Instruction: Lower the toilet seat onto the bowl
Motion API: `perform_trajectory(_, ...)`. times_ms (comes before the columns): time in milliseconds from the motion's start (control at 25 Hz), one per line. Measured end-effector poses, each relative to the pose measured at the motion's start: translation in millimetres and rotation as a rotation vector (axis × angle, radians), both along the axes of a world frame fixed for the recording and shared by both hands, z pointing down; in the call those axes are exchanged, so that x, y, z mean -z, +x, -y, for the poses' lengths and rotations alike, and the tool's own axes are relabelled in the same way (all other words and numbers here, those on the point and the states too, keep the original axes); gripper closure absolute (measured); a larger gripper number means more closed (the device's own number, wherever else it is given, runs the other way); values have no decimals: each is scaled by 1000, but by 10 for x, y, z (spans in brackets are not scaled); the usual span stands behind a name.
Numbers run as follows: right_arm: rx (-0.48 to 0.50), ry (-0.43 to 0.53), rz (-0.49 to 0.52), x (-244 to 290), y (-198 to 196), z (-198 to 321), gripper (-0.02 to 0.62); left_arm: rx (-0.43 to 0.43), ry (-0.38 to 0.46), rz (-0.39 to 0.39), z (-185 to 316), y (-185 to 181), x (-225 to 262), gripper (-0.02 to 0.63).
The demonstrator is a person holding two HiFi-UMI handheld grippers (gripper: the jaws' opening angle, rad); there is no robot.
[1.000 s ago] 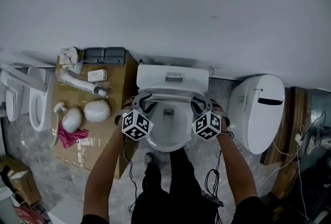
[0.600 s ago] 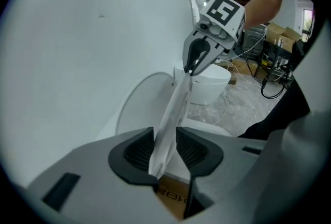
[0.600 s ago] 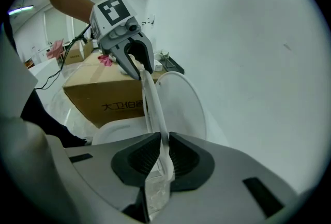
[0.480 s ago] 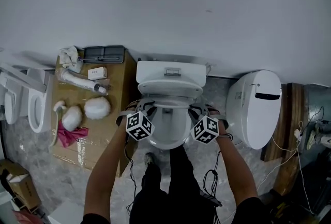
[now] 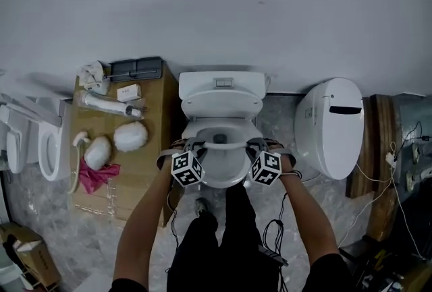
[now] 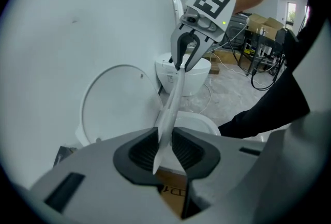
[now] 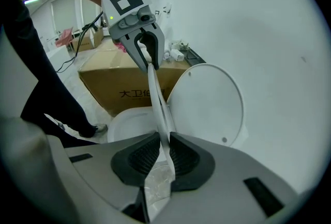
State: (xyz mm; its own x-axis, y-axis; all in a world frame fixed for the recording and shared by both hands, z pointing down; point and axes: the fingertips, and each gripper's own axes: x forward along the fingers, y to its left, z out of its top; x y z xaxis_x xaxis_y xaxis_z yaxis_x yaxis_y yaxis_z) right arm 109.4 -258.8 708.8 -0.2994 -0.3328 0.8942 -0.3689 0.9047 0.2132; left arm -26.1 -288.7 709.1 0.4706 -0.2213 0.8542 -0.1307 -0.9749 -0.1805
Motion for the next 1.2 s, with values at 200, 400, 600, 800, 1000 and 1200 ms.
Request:
perform_trajectory(200,-39,23,-53,-192,-74,-352,517,-23,14,-26,-367,-73,-166,514)
perform_trajectory(400,-46,37,-58,-310,-98,-570,514,-48,13,-38,-591,-93,-297,511)
perform_trajectory(600,2,5,-37,-476,-145,-807,508,-73,-14,-17,-835,-137,-463,501)
perform_trajectory(800,40,-28,3,-717,-169,-1116,494,-74,-33,10,-1142,-165,-708,486)
perform_trajectory(1000,72,-34,19,-984,-223,-1347,482,-59,-30,38,-1376,-217,-982,472)
perform_trajectory(1200,86,-65,27,-1287,-279,-1579,466,-54,-17,85,-1623,-273,-1277,463)
